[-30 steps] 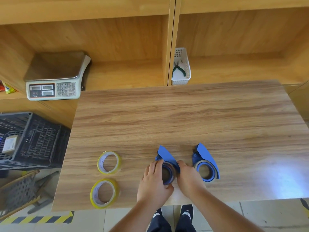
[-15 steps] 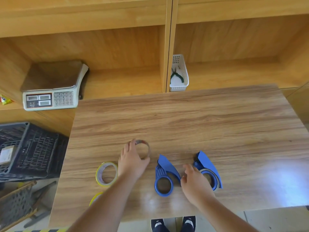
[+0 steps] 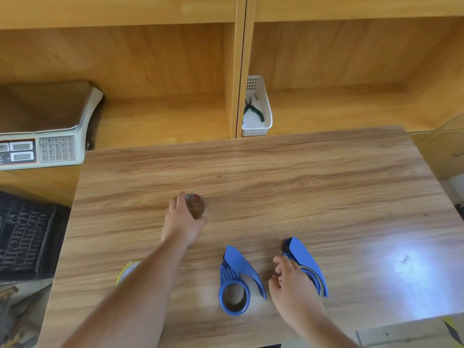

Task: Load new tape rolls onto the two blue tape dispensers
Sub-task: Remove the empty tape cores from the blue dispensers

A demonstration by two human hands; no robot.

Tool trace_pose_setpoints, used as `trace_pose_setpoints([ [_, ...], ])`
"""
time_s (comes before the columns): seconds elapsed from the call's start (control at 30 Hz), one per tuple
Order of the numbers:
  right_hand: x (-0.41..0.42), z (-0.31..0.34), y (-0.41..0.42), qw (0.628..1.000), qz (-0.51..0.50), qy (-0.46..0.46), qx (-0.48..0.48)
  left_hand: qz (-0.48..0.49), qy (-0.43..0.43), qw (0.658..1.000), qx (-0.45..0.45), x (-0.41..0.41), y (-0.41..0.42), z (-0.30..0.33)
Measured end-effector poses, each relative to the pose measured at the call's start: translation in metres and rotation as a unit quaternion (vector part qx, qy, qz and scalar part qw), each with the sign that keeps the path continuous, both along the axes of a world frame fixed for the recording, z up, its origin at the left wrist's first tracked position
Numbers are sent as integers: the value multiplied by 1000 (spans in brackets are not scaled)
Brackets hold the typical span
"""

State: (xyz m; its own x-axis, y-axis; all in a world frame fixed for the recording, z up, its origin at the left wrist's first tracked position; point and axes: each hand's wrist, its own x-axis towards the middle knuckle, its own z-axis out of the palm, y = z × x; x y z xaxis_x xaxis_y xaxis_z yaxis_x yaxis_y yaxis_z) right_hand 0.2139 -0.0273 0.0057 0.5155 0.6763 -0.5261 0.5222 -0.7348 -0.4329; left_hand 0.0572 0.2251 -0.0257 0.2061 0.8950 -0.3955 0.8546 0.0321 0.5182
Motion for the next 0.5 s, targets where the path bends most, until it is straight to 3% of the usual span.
trace_pose_setpoints([
  [0.3,6,7,-2,1000,4,-4,5,-8,15,999,-29,-1,1,-5],
  [0.5,18,19,-11,1000,-18,-6,17,-71,12,997,40,6,-57,16],
])
